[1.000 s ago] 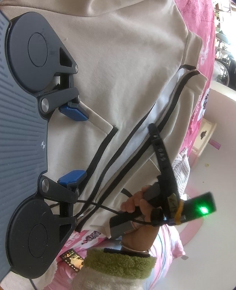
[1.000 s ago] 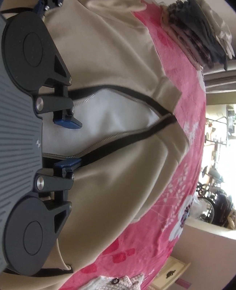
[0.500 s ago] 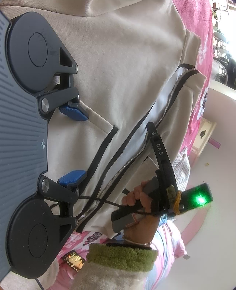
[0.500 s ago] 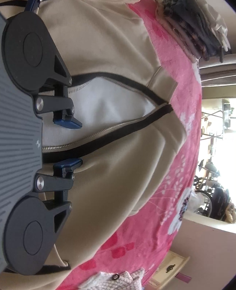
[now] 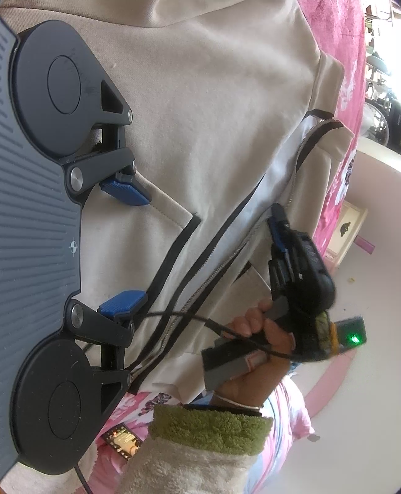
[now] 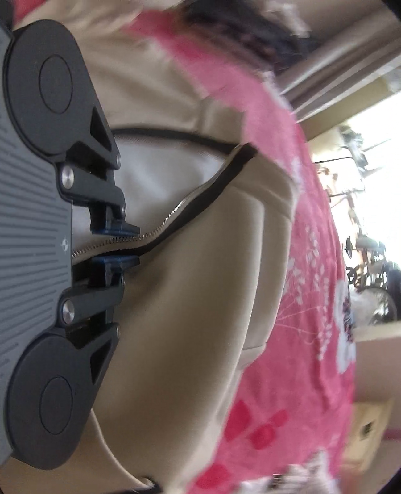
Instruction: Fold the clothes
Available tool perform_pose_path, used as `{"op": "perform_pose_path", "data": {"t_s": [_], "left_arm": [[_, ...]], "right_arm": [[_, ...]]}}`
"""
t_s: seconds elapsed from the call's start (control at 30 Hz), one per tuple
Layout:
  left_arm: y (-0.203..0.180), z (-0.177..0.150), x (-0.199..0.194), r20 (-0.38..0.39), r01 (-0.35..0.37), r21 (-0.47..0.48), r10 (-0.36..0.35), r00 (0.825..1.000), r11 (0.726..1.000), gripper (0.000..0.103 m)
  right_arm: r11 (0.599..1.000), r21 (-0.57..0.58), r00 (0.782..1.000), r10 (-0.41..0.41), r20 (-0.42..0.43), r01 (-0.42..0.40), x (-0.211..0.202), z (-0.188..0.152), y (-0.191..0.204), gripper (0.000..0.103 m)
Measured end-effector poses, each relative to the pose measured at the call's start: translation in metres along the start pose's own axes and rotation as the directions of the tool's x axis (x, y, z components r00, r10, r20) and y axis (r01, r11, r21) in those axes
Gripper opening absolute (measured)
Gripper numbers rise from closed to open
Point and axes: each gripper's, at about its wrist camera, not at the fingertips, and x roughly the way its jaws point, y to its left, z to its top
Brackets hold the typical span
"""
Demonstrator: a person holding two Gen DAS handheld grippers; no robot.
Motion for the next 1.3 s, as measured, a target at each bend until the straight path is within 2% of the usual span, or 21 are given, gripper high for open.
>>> {"op": "perform_pose_path", "data": {"t_s": [0.1, 0.2, 0.33, 0.43, 0.5, 0.7, 0.83, 0.97, 1.03, 1.17, 1.3], "left_arm": [[0.0, 0.001, 0.0, -0.001, 0.001, -0.005, -0.001, 1.0, 1.0, 0.061], [0.001, 0.001, 0.0, -0.001, 0.006, -0.015, -0.006, 1.0, 1.0, 0.061], [0.002, 0.002, 0.0, -0.002, 0.012, -0.029, -0.012, 1.0, 1.0, 0.061], [0.002, 0.002, 0.0, -0.001, 0.012, -0.027, -0.012, 1.0, 1.0, 0.061], [0.002, 0.002, 0.0, -0.001, 0.012, -0.027, -0.012, 1.0, 1.0, 0.061], [0.002, 0.002, 0.001, 0.0, 0.011, -0.024, -0.011, 1.0, 1.0, 0.061], [0.002, 0.001, 0.001, 0.0, 0.012, -0.024, -0.012, 1.0, 1.0, 0.061], [0.003, 0.002, 0.0, 0.001, 0.014, -0.027, -0.014, 1.0, 1.0, 0.062], [0.003, 0.002, 0.0, 0.001, 0.016, -0.028, -0.016, 1.0, 0.999, 0.062], [0.003, 0.002, 0.001, 0.002, 0.015, -0.029, -0.015, 1.0, 0.999, 0.062], [0.005, 0.004, 0.003, 0.001, 0.013, -0.027, -0.013, 1.0, 1.0, 0.062]], "right_arm": [[0.994, 0.066, 0.996, 0.088, 0.025, -0.09, -0.013, 0.002, 0.001, 0.01], [0.978, 0.1, 0.982, 0.178, 0.063, -0.184, -0.028, 0.004, 0.004, 0.01], [0.942, 0.147, 0.949, 0.284, 0.137, -0.303, -0.046, 0.007, 0.003, 0.01], [0.905, 0.178, 0.915, 0.353, 0.198, -0.387, -0.059, 0.01, 0.0, 0.01], [0.896, 0.176, 0.909, 0.379, 0.173, -0.408, -0.052, 0.008, 0.004, 0.01], [0.951, 0.035, 0.95, 0.309, -0.042, -0.307, 0.0, -0.001, 0.035, 0.01], [0.967, -0.04, 0.96, 0.244, -0.138, -0.252, 0.03, -0.005, 0.05, 0.01], [0.968, -0.095, 0.963, 0.216, -0.159, -0.233, 0.023, -0.001, 0.06, 0.014], [0.971, -0.127, 0.97, 0.181, -0.165, -0.203, 0.015, 0.004, 0.067, 0.024], [0.954, -0.115, 0.961, 0.273, -0.048, -0.277, -0.016, 0.014, 0.072, 0.029], [0.969, -0.091, 0.972, 0.234, 0.017, -0.231, -0.011, 0.036, 0.076, 0.029]]}}
